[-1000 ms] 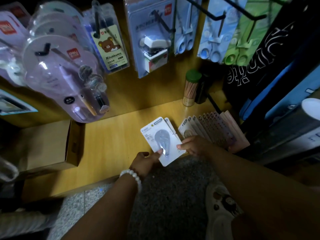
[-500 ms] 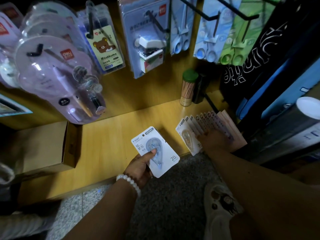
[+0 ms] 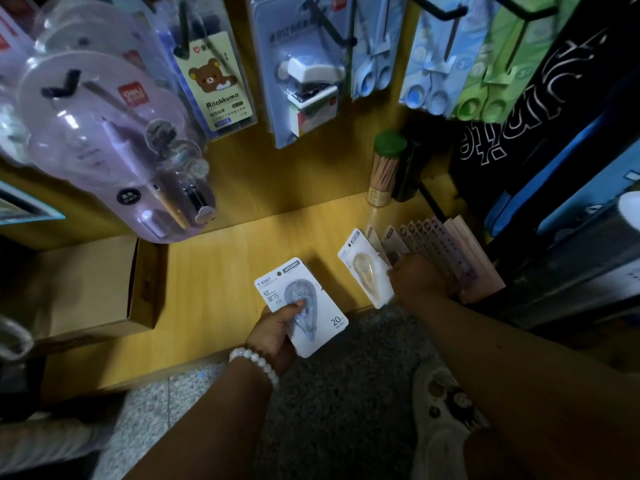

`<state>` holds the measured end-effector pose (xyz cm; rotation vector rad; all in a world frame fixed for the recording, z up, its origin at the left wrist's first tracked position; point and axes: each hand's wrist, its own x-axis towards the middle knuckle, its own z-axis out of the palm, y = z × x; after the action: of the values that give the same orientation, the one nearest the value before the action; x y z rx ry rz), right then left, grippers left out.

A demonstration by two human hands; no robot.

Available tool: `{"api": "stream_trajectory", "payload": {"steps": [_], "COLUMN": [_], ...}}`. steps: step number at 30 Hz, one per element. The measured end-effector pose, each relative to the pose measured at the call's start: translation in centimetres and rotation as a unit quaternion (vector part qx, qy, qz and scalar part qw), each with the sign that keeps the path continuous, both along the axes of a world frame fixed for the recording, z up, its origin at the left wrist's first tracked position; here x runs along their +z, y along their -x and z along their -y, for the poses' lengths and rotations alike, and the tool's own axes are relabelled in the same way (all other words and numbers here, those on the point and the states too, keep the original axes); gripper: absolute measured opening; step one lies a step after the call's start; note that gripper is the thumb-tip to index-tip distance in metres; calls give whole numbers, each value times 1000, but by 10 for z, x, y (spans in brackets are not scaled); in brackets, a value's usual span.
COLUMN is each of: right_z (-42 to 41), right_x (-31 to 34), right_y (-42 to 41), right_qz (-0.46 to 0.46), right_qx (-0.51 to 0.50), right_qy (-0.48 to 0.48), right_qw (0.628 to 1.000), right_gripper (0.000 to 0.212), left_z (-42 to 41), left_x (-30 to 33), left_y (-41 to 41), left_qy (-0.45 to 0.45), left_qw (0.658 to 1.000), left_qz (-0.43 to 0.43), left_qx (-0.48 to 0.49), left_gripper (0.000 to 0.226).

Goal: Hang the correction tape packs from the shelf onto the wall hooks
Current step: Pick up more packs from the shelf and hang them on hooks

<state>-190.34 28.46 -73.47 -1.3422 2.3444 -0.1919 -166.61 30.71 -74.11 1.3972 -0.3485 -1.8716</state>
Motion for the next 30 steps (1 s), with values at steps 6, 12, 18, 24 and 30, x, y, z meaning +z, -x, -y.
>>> {"api": "stream_trajectory", "payload": {"steps": [6,12,18,24,30], "right_z": [4,-2,-7,-9,-6], "right_x": [27,31,35,42,11], "right_y": [-20,-38,-50,-53,-8], "right_qz": [374,502,463,425,160], "right_qx": [-26,4,91,123,-34], "right_qy": [72,-2,-15,6,160], "right_qw": [924,865,882,897,973], "right_gripper": [10,20,14,32,29], "left_z": [0,-1,-2,2,1], "left_x": [5,21,32,24,13], "left_y": [-17,-17,-7,-4,-2], "left_qy": [17,-5,40,67,60], "left_qw": [999,992,977,983,988], "left_qz": [-6,-105,-206,-170,-143], "left_qx": [48,75,41,-20,-6], "left_gripper": [48,52,75,52,20]}}
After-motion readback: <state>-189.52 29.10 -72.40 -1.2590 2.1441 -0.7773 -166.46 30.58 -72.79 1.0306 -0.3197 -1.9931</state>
